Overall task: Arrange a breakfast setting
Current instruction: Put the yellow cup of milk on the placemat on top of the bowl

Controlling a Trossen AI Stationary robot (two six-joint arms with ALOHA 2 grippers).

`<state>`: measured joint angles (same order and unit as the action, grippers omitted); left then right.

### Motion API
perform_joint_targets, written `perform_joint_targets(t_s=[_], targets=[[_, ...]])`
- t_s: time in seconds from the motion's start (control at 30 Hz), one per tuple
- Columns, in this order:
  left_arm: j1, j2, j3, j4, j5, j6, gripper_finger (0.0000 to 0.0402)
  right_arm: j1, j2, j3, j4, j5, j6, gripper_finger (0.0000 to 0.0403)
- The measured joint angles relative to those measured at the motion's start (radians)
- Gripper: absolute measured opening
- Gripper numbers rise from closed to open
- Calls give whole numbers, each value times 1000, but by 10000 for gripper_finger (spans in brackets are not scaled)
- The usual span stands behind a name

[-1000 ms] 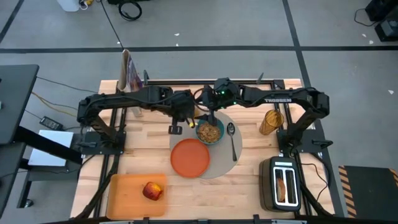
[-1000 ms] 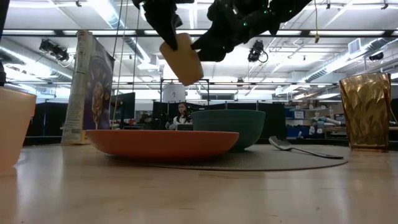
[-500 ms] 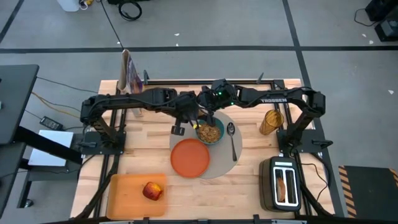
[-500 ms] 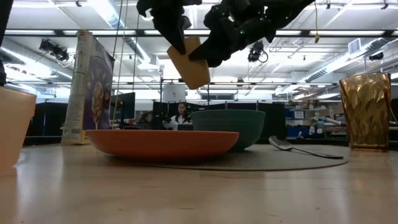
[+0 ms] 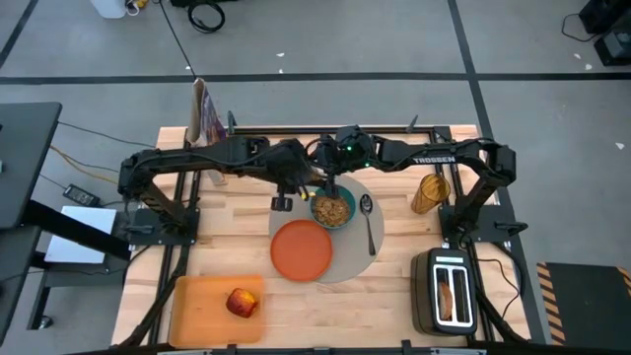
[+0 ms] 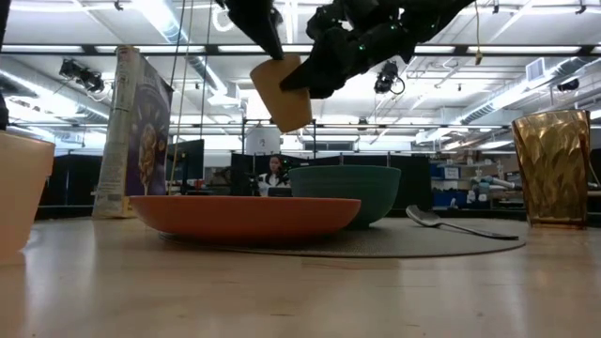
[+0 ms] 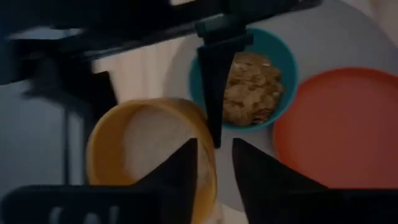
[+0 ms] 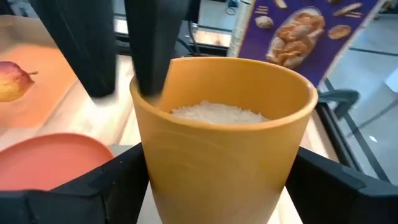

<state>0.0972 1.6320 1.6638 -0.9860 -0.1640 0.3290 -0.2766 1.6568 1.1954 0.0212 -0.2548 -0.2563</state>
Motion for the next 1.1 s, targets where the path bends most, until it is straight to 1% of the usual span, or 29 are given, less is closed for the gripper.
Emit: perform_joint_targets(t_s=[0.13,0.23,0.37,0.43,0.5,0.6,0.7,0.77,0.93,1.1], targets=[[-4,-101,0,-11,-102,-39,155,-42,-67,0,-90,14,2,330],[3,-208,1,-4,-136,-121,180,-105,-134,-26,-132,16,3,330],[32,-328,1,15,-136,-348,188,-197,-202,-141,-81,-29,21,330],[41,-376,1,21,-138,-432,185,-242,-218,-215,-25,-62,19,330],[42,-415,1,31,-140,-489,182,-283,-219,-283,31,-123,21,330],[34,-451,1,52,-137,-555,179,-343,-197,-350,115,-238,6,329],[33,-466,0,76,-136,-595,178,-399,-149,-366,143,-379,-31,328],[34,-470,0,92,-137,-611,178,-427,-108,-367,157,-441,-52,328],[37,-467,0,122,-139,-638,178,-478,-13,-367,228,-524,-61,328],[37,-456,-2,120,-149,-666,178,-502,55,-367,301,-635,-95,328]])
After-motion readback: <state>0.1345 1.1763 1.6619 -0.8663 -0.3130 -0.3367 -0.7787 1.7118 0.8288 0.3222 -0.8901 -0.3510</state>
